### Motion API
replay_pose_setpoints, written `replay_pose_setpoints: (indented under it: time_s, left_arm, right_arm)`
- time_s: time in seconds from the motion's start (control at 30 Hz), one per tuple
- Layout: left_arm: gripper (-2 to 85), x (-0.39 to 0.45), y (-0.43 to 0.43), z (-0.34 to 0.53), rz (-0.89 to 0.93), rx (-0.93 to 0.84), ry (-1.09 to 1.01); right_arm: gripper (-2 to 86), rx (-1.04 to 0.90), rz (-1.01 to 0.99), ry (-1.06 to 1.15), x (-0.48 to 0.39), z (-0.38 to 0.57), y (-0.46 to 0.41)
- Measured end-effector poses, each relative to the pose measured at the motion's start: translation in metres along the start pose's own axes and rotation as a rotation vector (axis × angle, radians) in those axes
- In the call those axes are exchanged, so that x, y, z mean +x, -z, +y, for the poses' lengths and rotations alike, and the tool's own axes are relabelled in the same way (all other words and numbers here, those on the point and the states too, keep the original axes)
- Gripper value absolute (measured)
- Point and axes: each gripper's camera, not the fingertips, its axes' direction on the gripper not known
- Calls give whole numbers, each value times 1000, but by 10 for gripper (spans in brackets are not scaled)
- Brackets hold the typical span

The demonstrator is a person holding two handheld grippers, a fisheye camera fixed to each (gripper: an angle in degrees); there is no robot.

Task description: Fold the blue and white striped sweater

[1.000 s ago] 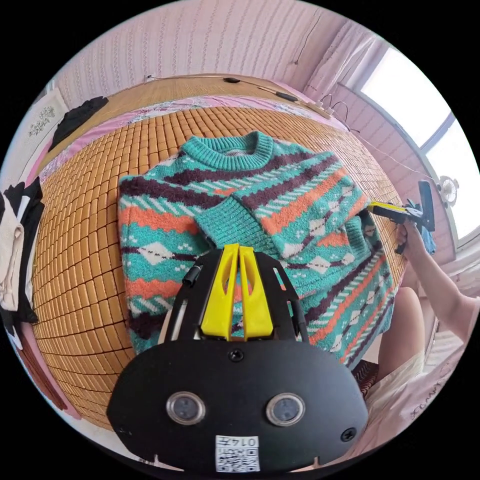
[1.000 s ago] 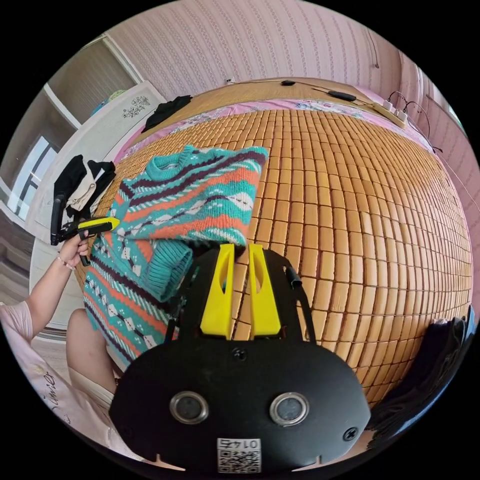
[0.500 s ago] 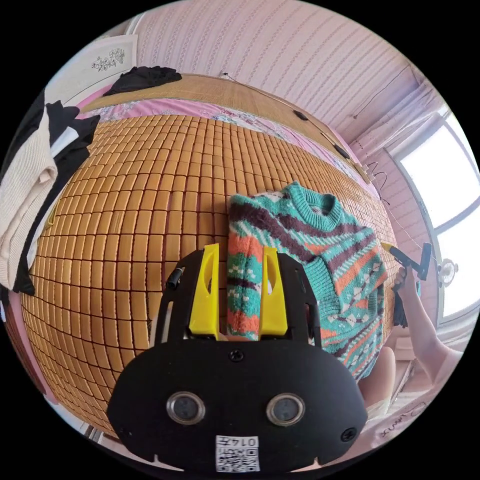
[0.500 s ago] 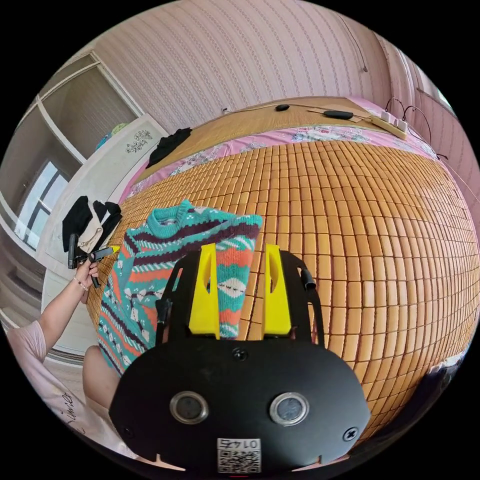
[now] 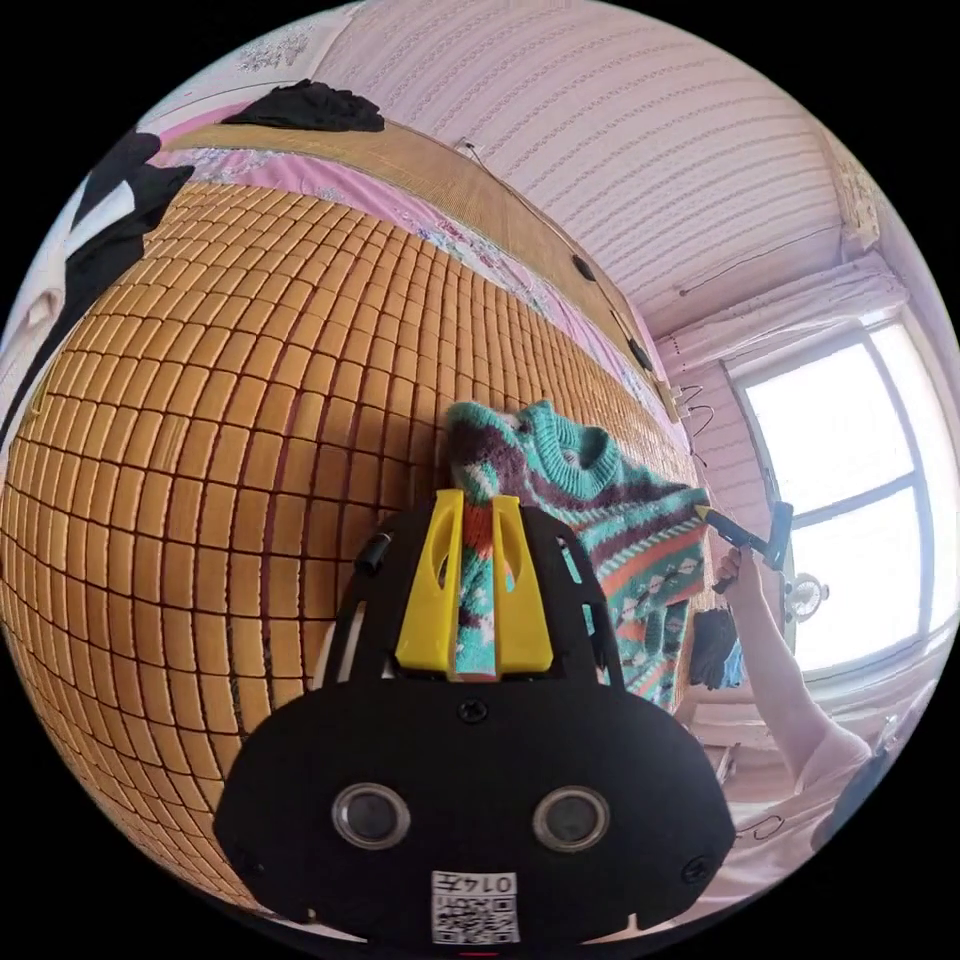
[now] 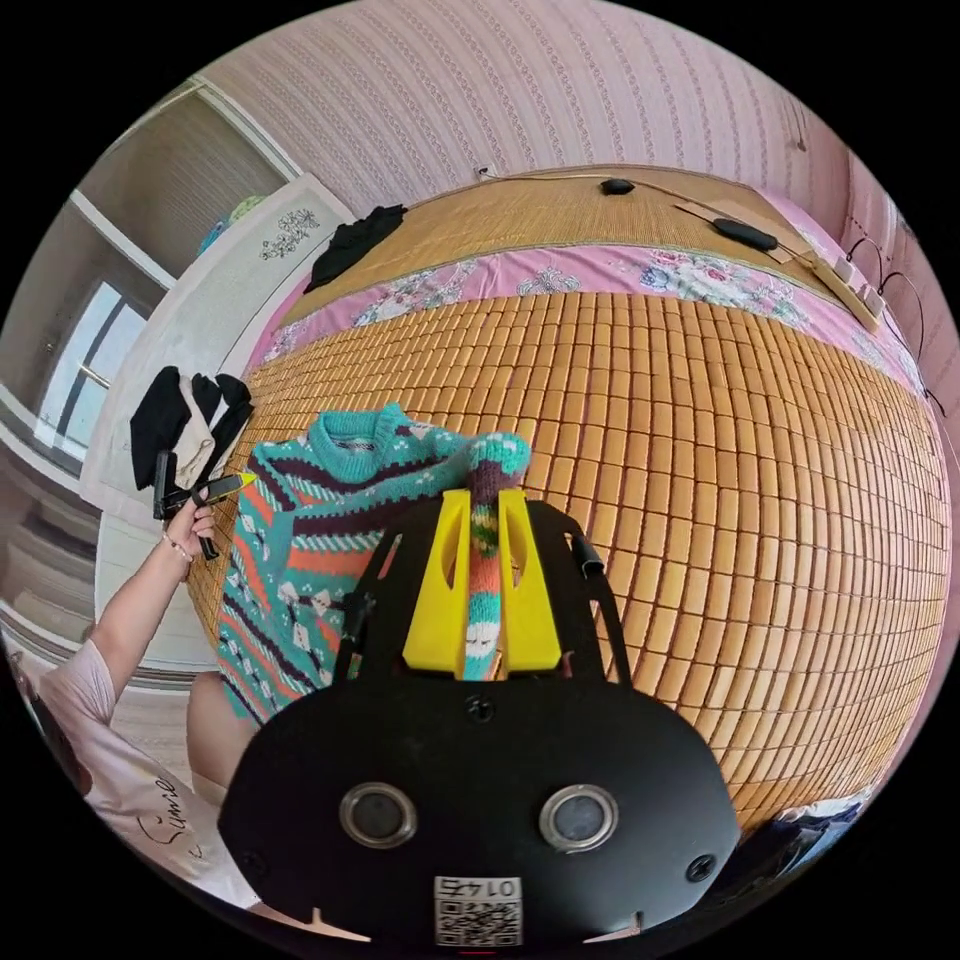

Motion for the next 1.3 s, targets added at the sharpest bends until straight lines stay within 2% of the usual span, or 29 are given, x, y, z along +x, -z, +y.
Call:
replay_pose_setpoints:
  time_s: [0.07,0.17,0.3,0.33,0.4,0.5,0.67,0.77,0.87,0.93,1.0,1.17,1.23,1.3]
  left_arm:
    - [49,10,29,12,52,41,-72]
    - [50,21,83,57,91,75,-229]
    - [55,13,143,150,118,37,-298]
    - [53,10,149,163,117,22,-287]
    - [51,-8,170,215,0,-19,-194]
    - [57,-26,191,268,-33,-30,-61]
    - [78,-26,196,311,-34,-40,16]
    - [110,-19,175,313,-58,-79,21]
    - [127,-19,139,308,16,-163,54]
    - [112,-17,118,306,32,-223,62]
    - [72,-13,100,305,-6,-315,51]
    - [49,5,122,302,-55,-294,-32]
    - [49,7,113,307,-105,-348,-56]
    - [53,8,94,315,-165,-401,-84]
  right_arm:
    - [6,111,-95,107,-14,24,40]
    - [10,170,-85,311,-41,85,85]
    - [22,78,-20,455,-60,175,109]
    - [24,18,33,431,-59,204,108]
    - [25,-86,109,348,-48,243,100]
    - [35,-141,55,130,-18,294,95]
    - [60,11,-70,-111,-3,327,90]
    - [79,8,-99,-186,-1,324,66]
    - [80,-63,-179,-226,-4,316,34]
    - [59,-91,-127,-243,-10,311,24]
    - [36,-125,-100,-208,-16,304,22]
    - [23,-118,-227,-158,-12,298,63]
    - [29,-203,-295,-186,0,303,49]
    - [32,-298,-238,-208,6,310,18]
